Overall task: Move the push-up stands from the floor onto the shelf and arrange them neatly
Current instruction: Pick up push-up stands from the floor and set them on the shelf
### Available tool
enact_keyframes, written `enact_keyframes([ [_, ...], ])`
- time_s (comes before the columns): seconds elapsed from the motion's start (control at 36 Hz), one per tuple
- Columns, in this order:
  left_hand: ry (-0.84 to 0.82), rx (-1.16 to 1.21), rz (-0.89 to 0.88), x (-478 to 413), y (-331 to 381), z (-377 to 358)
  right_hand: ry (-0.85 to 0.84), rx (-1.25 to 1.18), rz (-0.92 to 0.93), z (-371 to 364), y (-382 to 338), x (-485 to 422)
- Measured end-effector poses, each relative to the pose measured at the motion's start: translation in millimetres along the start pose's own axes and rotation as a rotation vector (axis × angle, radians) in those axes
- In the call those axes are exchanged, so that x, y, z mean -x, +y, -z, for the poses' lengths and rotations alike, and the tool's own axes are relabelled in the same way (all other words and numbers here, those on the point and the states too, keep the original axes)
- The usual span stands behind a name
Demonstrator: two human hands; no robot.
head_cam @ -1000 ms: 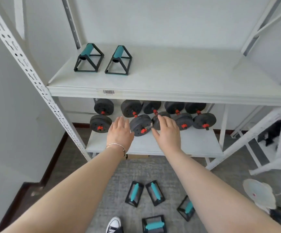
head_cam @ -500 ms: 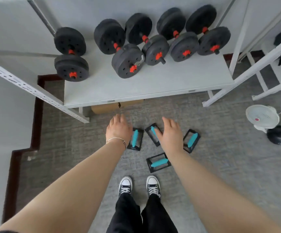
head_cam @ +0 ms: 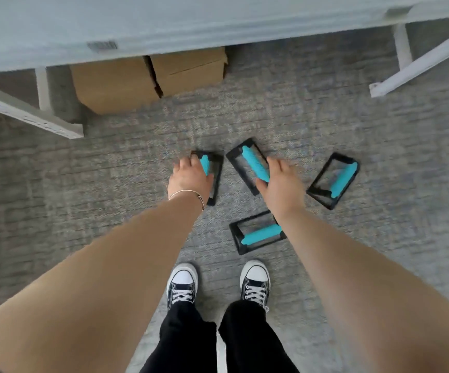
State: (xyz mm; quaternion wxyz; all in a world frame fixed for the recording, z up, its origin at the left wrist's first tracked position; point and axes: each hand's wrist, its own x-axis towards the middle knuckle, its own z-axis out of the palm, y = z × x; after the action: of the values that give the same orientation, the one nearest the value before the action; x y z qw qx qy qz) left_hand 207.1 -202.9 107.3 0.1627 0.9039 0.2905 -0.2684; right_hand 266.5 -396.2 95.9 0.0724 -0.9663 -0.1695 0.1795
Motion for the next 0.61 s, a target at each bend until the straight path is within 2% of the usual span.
enact_keyframes([
  [0.28,-0.039,0.175,0.183,-86.5,-16.8,-119.7,-0.053,-0.001,-0.001,-120.2,26.0,-79.4],
  [0.61,-0.009,0.253,0.238,-129.4,-27.6,-170.8,-0.085,-0.105,-0.174,-176.7,34.4,-118.3],
])
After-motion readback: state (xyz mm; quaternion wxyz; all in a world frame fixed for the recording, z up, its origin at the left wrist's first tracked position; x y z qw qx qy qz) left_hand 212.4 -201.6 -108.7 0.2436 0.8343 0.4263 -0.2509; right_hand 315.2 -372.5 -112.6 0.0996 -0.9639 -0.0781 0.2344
